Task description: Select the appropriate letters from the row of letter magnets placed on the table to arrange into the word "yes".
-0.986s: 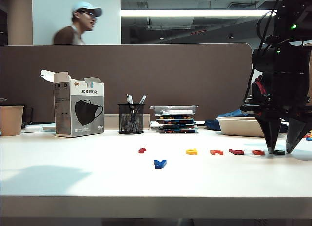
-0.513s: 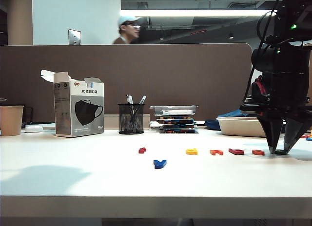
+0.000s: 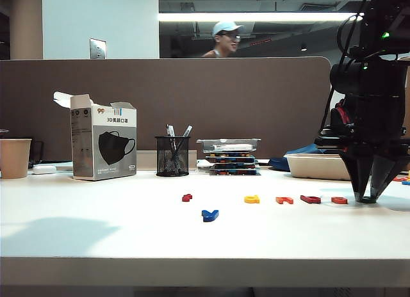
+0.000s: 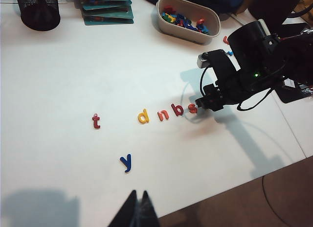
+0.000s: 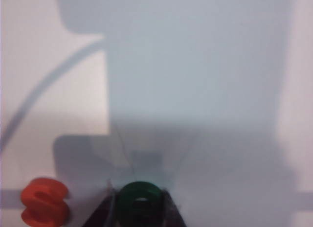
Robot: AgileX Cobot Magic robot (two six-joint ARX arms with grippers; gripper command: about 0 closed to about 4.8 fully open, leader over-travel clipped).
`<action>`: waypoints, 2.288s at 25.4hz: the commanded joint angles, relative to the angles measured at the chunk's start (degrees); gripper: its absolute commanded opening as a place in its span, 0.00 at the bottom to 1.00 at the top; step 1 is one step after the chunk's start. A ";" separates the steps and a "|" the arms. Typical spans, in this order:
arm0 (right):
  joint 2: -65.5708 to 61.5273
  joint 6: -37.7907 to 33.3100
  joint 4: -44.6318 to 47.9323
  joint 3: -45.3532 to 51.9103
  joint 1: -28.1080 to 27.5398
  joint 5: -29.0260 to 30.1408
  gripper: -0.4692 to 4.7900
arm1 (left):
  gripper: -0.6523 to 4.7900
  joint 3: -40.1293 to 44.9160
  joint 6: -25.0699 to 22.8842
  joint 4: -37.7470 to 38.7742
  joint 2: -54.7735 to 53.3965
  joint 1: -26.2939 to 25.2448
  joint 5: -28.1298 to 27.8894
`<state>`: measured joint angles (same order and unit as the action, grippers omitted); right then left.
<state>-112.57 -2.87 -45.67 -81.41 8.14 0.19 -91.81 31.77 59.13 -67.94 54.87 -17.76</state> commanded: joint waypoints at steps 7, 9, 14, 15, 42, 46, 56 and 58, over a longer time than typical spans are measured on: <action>-0.07 0.13 0.48 -0.15 0.00 -0.26 0.25 | 0.11 -0.17 -0.02 -0.48 0.11 0.00 -0.02; -0.07 0.13 0.44 -0.15 0.00 -0.24 0.25 | 0.11 -0.17 -0.02 -0.48 0.11 0.00 -0.02; 0.00 0.13 -0.07 -0.17 0.00 -0.24 0.25 | 0.11 -0.17 -0.02 -0.48 0.11 0.00 -0.02; 0.02 0.13 -0.11 -0.22 0.00 -0.26 0.25 | 0.11 -0.17 -0.02 -0.48 0.11 0.00 -0.02; 7.28 -6.10 -7.39 -0.63 3.23 7.45 0.25 | 0.11 -0.17 -0.02 -0.55 0.11 -0.02 -0.02; 7.28 -8.48 -7.41 -0.63 6.84 7.43 0.25 | 0.11 -0.17 -0.02 -0.55 0.11 -0.02 -0.02; 7.26 -14.19 -7.10 -0.63 12.96 6.97 0.25 | 0.11 -0.17 -0.02 -0.57 0.11 -0.02 -0.02; 7.28 -16.04 -7.04 -0.63 14.93 5.62 0.25 | 0.11 -0.17 -0.02 -0.57 0.11 -0.02 -0.02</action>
<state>-105.62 -17.23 -52.99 -81.78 22.11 7.01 -91.81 31.79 59.11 -67.94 54.87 -17.76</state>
